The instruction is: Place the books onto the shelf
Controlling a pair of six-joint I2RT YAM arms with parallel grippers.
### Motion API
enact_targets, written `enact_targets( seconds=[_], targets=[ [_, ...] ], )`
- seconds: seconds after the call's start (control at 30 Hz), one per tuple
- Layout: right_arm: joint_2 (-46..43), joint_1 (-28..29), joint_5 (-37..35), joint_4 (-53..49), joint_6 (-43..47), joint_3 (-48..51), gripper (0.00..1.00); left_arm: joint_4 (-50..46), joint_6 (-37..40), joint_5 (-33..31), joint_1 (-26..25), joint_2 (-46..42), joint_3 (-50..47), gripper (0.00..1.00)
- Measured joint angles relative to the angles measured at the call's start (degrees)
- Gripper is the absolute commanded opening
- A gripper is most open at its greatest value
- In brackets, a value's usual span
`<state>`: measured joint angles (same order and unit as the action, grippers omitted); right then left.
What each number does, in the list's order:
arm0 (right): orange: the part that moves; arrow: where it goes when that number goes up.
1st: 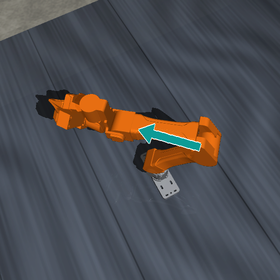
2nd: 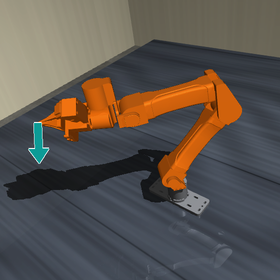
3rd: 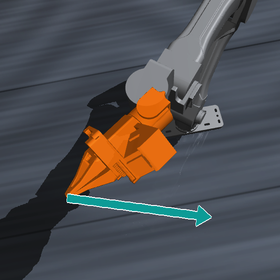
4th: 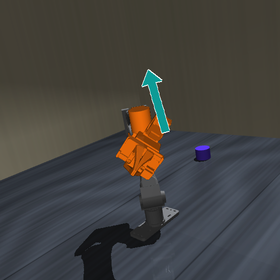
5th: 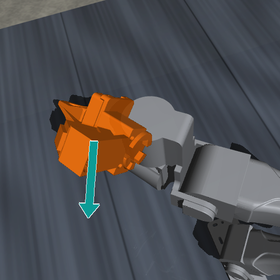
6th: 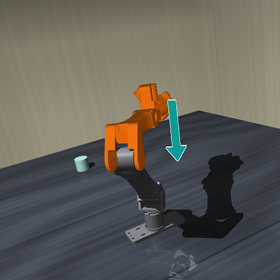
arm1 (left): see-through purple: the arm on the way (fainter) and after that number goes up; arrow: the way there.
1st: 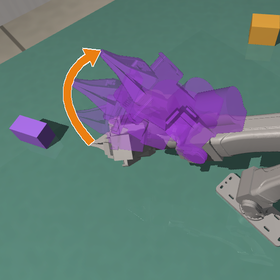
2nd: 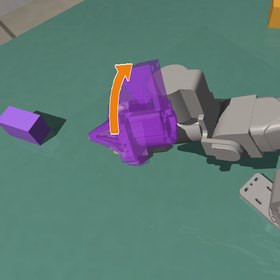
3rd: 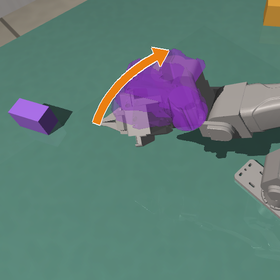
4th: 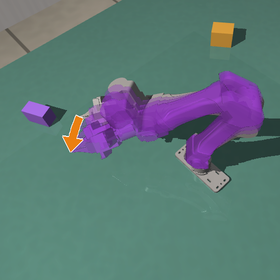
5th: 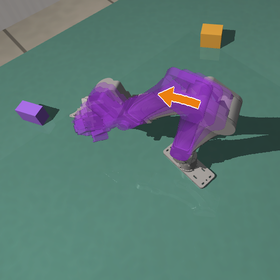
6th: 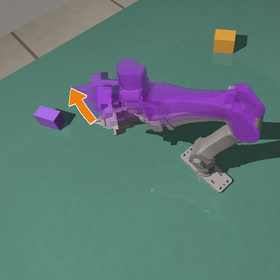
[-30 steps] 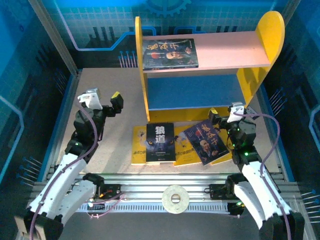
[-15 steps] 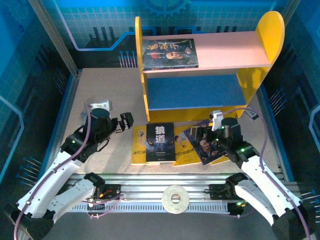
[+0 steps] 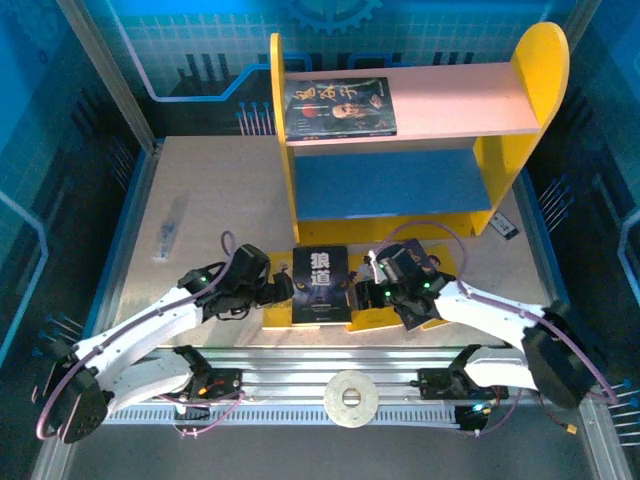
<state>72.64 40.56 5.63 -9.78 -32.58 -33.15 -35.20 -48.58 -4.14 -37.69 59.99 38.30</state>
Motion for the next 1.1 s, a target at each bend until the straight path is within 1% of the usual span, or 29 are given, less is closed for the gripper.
enact_targets(
  seconds=[0.27,0.4,0.5,0.77,0.9,1.1],
  targets=[
    [6.2,1.2,0.8,3.1,-1.3,-3.9,0.53,3.8,0.6,3.0,-2.1,8.8,2.2,0.96],
    [8.0,1.4,0.7,3.5,-1.6,-4.9,0.48,5.8,0.7,4.5,-2.2,10.8,2.8,0.96],
    [8.5,1.5,0.5,3.4,-1.9,-5.1,0.41,7.2,0.7,5.7,-2.3,11.9,2.8,0.96],
    [11.1,1.8,-1.6,2.7,-1.8,-5.1,0.30,11.3,0.7,9.4,-2.9,16.8,2.8,0.95],
    [11.6,2.5,-2.2,2.9,-1.4,-5.1,0.26,12.2,0.7,10.4,-4.2,20.4,3.3,0.95],
    [12.4,3.6,-2.9,3.8,-0.8,-5.4,0.21,13.3,0.6,11.7,-5.4,23.5,5.2,0.93]
  ],
)
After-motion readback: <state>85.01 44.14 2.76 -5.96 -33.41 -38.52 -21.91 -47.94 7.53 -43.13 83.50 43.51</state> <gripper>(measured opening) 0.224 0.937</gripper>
